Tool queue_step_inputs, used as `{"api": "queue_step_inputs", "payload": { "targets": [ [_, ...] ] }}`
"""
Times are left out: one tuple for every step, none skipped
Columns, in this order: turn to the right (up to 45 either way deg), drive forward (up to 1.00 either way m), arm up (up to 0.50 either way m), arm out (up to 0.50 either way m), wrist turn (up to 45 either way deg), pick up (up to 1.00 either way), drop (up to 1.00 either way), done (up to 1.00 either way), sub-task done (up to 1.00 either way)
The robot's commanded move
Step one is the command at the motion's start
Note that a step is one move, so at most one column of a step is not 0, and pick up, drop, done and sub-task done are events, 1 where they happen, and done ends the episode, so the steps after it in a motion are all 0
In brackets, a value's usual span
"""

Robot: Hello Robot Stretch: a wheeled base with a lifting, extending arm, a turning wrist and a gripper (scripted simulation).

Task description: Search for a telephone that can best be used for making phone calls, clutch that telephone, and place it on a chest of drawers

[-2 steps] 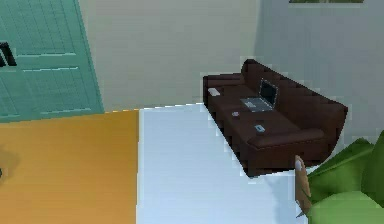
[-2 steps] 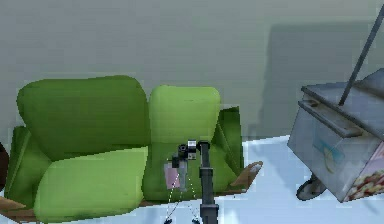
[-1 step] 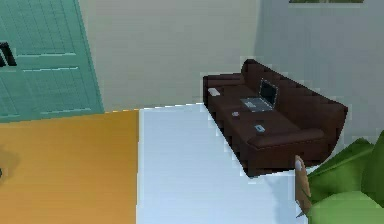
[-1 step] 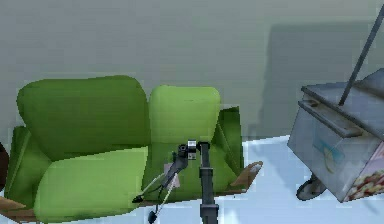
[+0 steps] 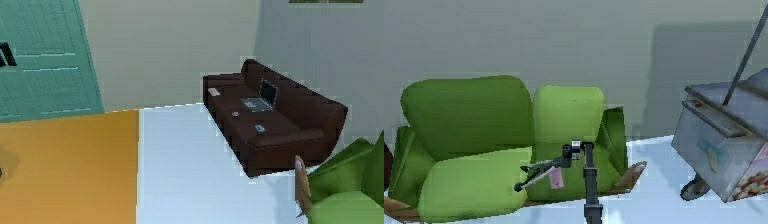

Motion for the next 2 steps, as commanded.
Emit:
{"api": "queue_step_inputs", "payload": {
  "targets": [
    [0.0,0.0,0.0,0.0,45.0,0.0,0.0,0.0,0.0],
    [0.0,0.0,0.0,0.0,9.0,0.0,0.0,0.0,0.0]
  ]
}}
